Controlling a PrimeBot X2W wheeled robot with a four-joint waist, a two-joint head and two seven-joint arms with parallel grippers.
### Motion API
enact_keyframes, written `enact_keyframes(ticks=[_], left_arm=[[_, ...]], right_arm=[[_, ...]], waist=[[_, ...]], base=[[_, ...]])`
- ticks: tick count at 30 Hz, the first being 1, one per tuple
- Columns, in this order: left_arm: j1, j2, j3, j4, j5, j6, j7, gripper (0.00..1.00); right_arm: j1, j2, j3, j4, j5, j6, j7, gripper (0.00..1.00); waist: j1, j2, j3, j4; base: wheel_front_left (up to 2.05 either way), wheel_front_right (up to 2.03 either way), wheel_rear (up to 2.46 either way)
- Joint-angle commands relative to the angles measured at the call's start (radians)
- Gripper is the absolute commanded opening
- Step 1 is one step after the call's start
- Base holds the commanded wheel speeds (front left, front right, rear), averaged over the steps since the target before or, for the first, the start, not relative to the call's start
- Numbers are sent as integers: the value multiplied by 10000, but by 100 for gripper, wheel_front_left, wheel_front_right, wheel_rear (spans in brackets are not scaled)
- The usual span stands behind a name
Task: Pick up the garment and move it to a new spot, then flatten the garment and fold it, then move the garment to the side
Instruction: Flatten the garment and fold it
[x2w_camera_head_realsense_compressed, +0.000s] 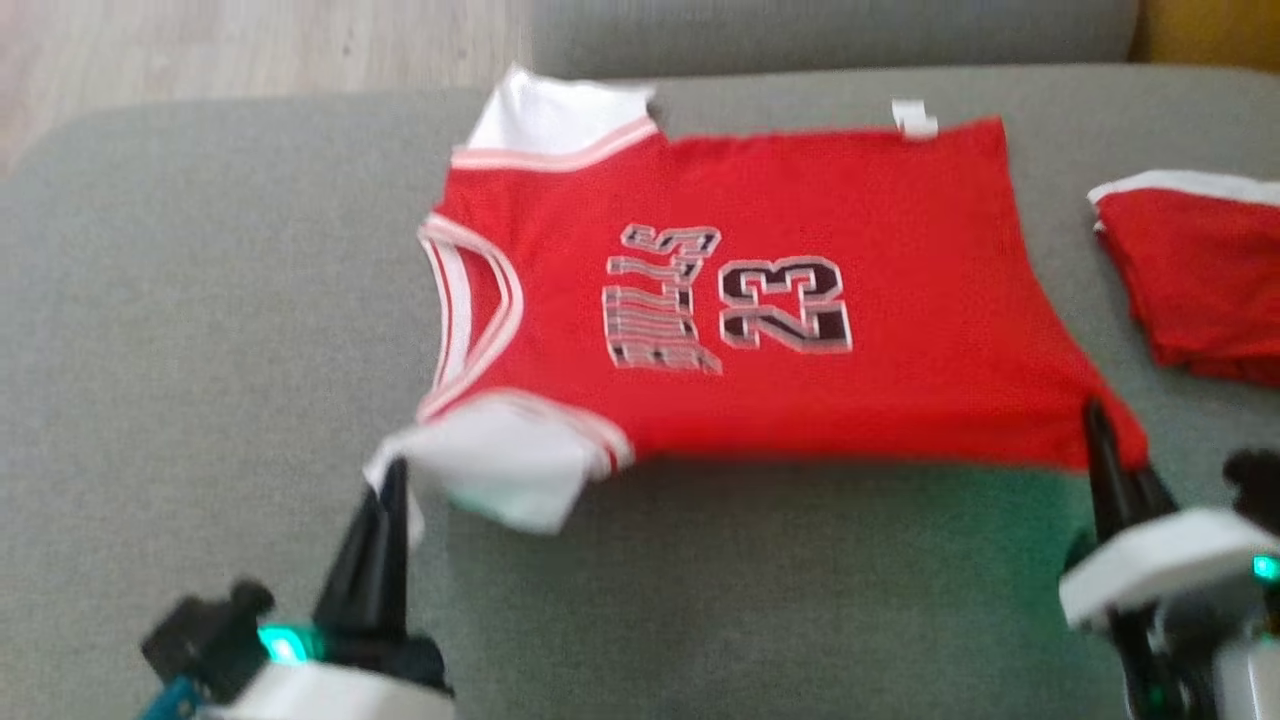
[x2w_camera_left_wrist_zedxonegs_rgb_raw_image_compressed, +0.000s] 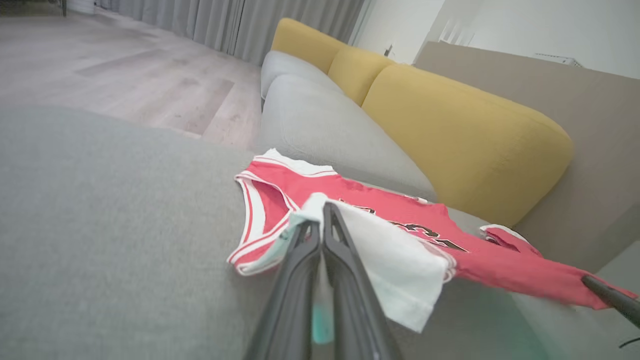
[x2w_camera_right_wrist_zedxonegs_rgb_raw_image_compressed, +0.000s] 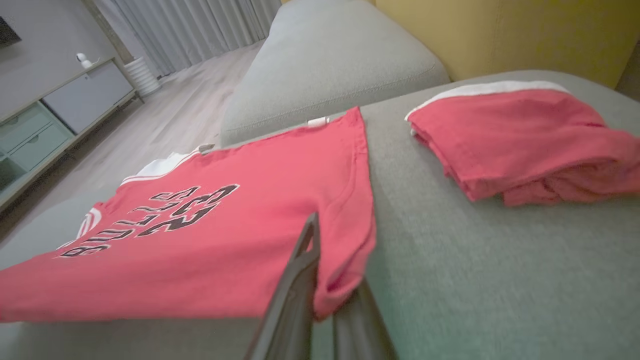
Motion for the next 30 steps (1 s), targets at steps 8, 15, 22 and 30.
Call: enact_keyframes(ticks=[8, 15, 22, 30], left_arm=[[537, 446, 15, -289, -382, -59, 539, 0], [-77, 336, -507, 845, -438, -488, 980, 0], [-1266, 200, -748, 1642, -263, -913, 1102, 0], [-3762, 286, -1233, 2803, 69, -1595, 2218, 0]], right_arm=[[980, -51, 251, -574, 320, 73, 1121, 0], [687, -51, 268, 250, -101, 73, 1751, 0], [222, -51, 287, 824, -55, 73, 2244, 0], [-1056, -51, 61, 1611, 141, 73, 2804, 0]], waist=[[2, -1, -613, 30], [2, -1, -706, 87], [2, -1, -778, 139], [2, -1, -748, 108]], base=[[0, 0, 0], [0, 0, 0], [0, 0, 0], [0, 0, 0]])
